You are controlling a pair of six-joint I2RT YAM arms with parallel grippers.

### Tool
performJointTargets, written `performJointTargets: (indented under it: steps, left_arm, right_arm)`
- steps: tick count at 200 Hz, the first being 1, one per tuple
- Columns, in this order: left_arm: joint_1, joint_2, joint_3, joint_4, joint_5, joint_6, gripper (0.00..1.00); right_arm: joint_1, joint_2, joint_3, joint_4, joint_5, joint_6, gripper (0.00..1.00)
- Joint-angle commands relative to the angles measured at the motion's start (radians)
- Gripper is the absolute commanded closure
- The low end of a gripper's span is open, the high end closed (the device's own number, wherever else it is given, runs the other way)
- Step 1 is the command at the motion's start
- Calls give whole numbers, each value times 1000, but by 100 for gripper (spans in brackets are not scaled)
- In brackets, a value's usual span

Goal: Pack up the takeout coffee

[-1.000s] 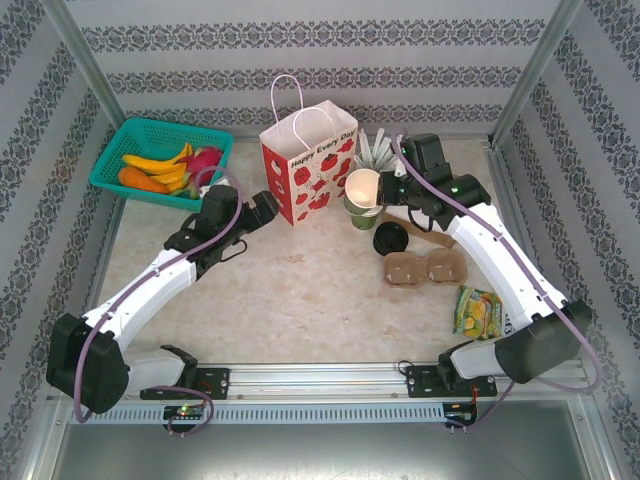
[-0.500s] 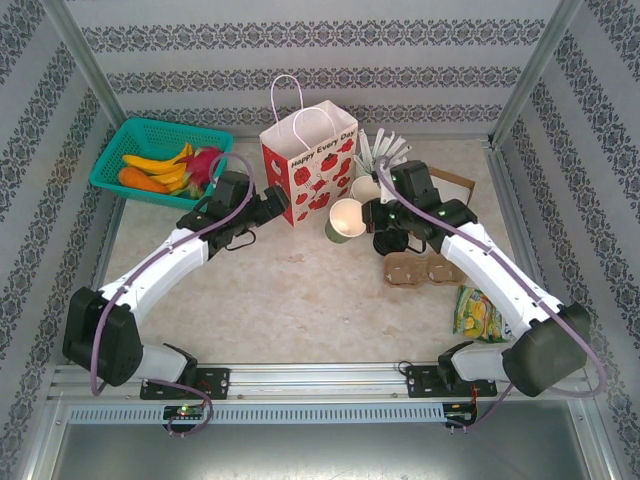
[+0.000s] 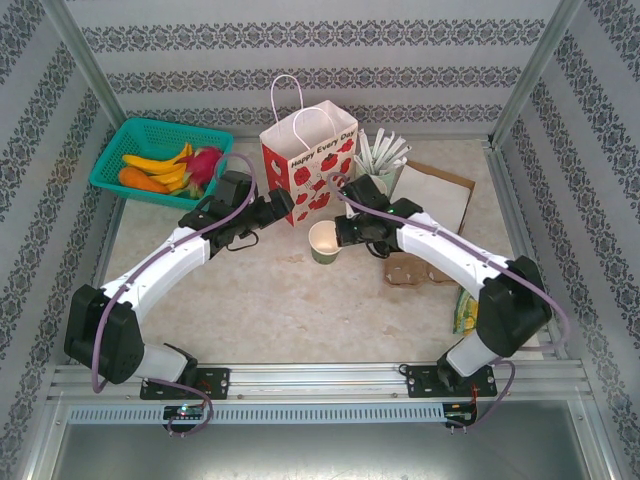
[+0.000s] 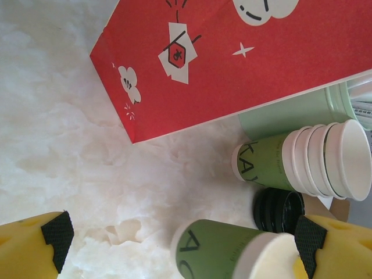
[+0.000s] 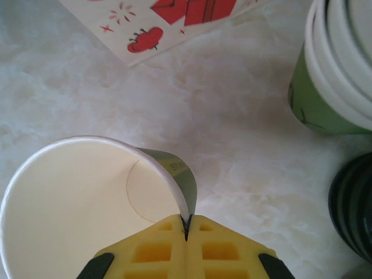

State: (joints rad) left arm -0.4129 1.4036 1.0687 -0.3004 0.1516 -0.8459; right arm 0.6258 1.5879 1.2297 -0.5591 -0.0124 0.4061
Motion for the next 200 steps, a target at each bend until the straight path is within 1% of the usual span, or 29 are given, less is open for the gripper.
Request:
performJointTargets:
  steps: [1, 24, 55, 99, 136, 165, 188, 200]
  left_arm:
    - [-13, -6, -18, 35, 20, -19, 0]
    - [-13, -8, -26, 38, 28, -24, 0]
    - [-12, -15, -41, 48, 35, -41, 0]
    - [-13, -23, -72, 90, 42, -55, 0]
    - [-12, -20, -100, 123, 65, -52, 0]
    - [-12, -25, -111, 148, 96, -47, 0]
    - [-13, -25, -110, 158, 110, -42, 0]
    - [-13, -25, -112, 166, 117, -43, 0]
  right_arm:
    - [25, 48, 49, -3, 80, 56, 100]
    - [37, 82, 53, -4, 91, 81, 100]
    - [53, 93, 51, -6, 145, 87, 100]
    - [55, 115, 72, -5, 141, 118, 100]
    - [52, 149, 109, -41, 164, 129, 100]
    - [54, 158, 112, -38, 186, 139, 100]
    - [53, 159, 123, -42, 177, 137, 96]
    - [55, 157, 128, -48, 174, 137, 92]
